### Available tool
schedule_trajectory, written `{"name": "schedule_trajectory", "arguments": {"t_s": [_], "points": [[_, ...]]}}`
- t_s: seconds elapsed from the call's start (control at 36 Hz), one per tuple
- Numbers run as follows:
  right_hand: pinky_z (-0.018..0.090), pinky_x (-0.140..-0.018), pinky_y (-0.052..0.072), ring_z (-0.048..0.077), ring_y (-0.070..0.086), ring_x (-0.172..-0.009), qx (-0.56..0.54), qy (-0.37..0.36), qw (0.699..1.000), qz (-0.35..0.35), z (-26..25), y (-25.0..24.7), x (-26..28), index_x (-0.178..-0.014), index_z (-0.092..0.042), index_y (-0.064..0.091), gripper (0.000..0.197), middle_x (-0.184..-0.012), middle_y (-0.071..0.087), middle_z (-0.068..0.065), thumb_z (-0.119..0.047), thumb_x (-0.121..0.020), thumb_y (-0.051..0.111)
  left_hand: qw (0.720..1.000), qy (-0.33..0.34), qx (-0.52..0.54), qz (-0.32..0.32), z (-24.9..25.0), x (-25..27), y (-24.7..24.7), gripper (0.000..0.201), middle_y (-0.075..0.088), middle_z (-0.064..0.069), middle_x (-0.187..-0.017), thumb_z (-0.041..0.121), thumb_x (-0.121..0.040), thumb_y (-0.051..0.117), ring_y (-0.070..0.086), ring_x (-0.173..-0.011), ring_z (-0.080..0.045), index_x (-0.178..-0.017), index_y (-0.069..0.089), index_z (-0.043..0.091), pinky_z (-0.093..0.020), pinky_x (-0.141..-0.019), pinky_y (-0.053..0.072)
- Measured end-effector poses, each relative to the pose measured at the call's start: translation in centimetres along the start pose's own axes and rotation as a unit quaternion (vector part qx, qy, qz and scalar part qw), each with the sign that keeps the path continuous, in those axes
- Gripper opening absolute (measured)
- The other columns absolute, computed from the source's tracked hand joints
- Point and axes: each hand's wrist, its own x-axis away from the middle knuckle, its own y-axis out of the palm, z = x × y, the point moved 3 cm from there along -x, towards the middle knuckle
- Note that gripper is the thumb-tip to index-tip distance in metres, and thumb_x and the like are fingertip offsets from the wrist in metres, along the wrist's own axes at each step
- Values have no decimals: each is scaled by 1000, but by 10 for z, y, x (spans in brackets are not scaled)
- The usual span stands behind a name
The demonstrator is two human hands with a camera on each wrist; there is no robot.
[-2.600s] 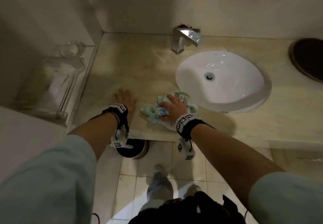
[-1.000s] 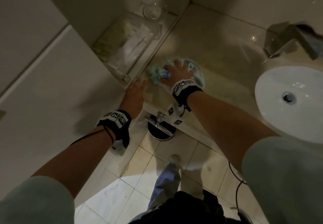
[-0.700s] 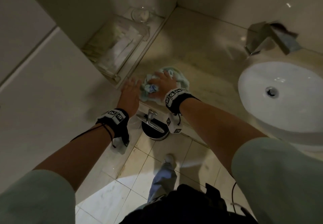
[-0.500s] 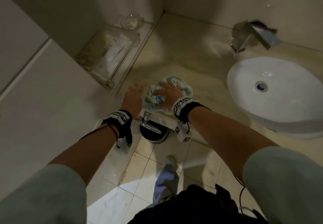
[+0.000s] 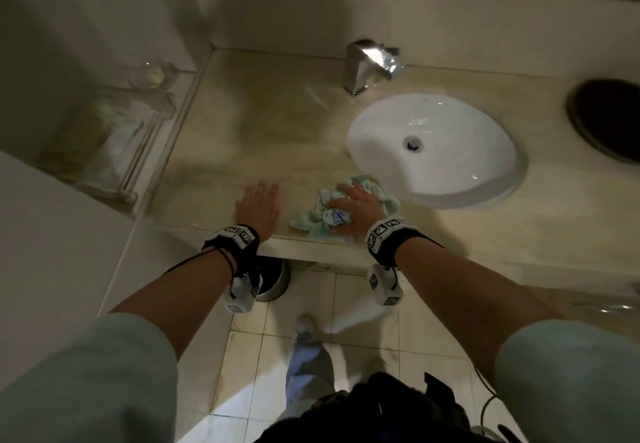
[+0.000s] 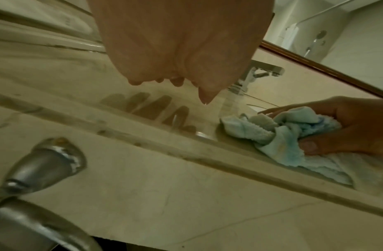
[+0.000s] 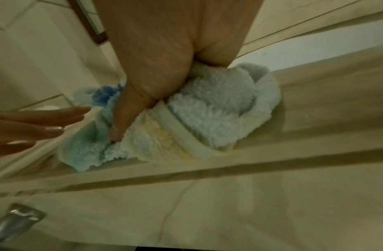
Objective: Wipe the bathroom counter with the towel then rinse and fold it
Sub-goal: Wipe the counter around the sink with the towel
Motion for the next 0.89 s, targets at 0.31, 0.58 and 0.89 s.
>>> {"name": "schedule_trajectory", "arguments": {"t_s": [0.31,0.58,0.89], "points": [[50,-115,18,33,24,-141,-66,148,983,90,114,-24,112,-128,-32,59,65,-152,33,6,-46,-69,80,996,44,-32,-77,99,-1,11,63,-19,-2,-158,43,-102,23,-10,-146,-30,-152,-10,24,-53,-115,9],[57,-111,22,36,24,-140,-98,261,953,116,191,-31,179,-127,-31,60,69,-154,30,7,-52,-65,80,995,54,-39,-73,161,-8,20,65,-17,0,-159,44,-99,26,-9,-147,-28,-152,-7,26,-55,-114,8],[53,-113,20,31,19,-143,-80,346,929,102,242,-45,208,-133,-39,51,68,-157,21,2,-53,-72,75,995,33,-19,-88,216,-18,17,69,-19,-2,-158,41,-101,32,-13,-146,-26,-152,-9,21,-54,-115,3]]}}
